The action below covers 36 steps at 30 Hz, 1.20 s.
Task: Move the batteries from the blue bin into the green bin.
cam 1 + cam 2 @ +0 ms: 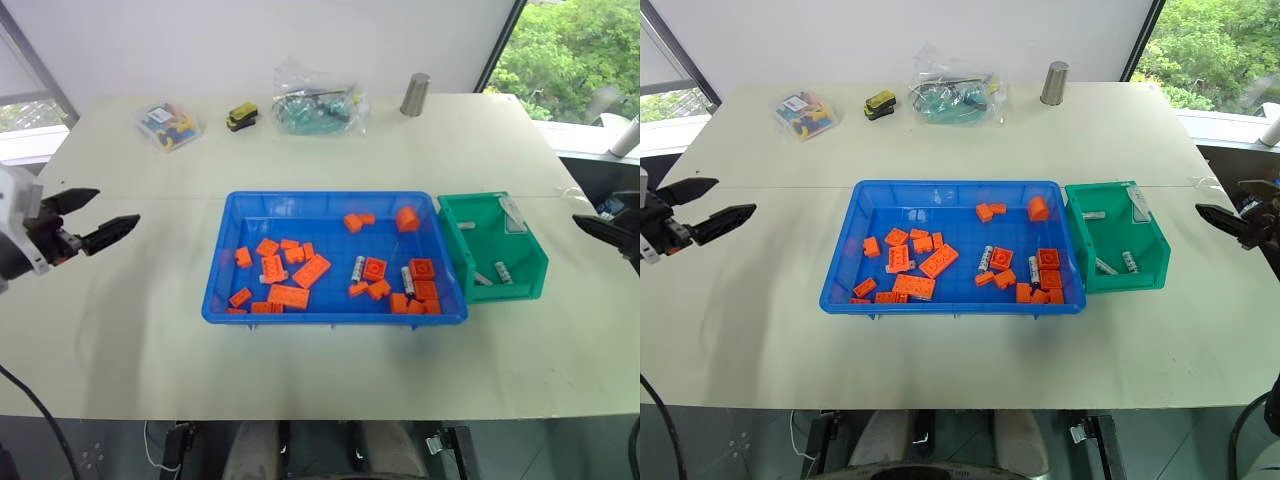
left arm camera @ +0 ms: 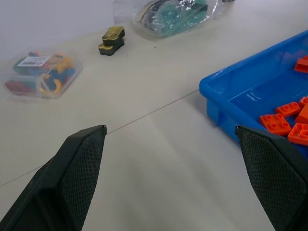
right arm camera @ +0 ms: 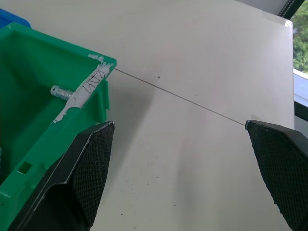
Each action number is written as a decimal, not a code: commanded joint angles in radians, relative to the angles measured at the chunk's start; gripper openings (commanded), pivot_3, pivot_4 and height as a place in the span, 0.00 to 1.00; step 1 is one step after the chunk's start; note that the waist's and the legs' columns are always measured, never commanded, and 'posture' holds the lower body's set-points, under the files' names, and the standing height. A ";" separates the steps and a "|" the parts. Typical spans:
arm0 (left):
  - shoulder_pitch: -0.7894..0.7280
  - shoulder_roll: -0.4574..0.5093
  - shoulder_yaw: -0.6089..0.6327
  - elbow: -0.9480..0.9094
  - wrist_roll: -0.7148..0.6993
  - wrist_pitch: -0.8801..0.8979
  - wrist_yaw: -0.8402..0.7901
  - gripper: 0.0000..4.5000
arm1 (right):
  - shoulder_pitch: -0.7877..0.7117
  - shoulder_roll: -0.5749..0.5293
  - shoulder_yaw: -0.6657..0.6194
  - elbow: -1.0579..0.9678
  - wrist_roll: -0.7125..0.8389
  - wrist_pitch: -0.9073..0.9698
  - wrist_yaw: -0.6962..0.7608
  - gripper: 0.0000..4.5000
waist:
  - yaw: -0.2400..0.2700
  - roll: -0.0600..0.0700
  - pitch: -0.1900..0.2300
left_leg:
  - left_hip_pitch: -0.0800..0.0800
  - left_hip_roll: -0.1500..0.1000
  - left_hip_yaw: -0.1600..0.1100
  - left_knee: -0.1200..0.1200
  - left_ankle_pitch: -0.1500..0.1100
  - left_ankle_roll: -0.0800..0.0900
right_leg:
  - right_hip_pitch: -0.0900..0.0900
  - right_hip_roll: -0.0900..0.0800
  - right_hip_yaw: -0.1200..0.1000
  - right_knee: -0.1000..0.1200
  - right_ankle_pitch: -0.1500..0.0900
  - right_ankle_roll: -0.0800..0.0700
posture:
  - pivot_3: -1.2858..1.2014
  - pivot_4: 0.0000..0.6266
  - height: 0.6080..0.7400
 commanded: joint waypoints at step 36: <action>0.069 0.027 -0.020 -0.394 -0.243 0.211 -0.146 1.00 | -0.176 0.272 0.224 -0.718 0.085 0.243 0.116 1.00 | -0.005 0.001 0.001 | 0.000 0.002 0.001 0.000 0.000 0.000 | -0.002 0.003 0.000 0.003 0.000 0.001 | 0.52 0.24 1.00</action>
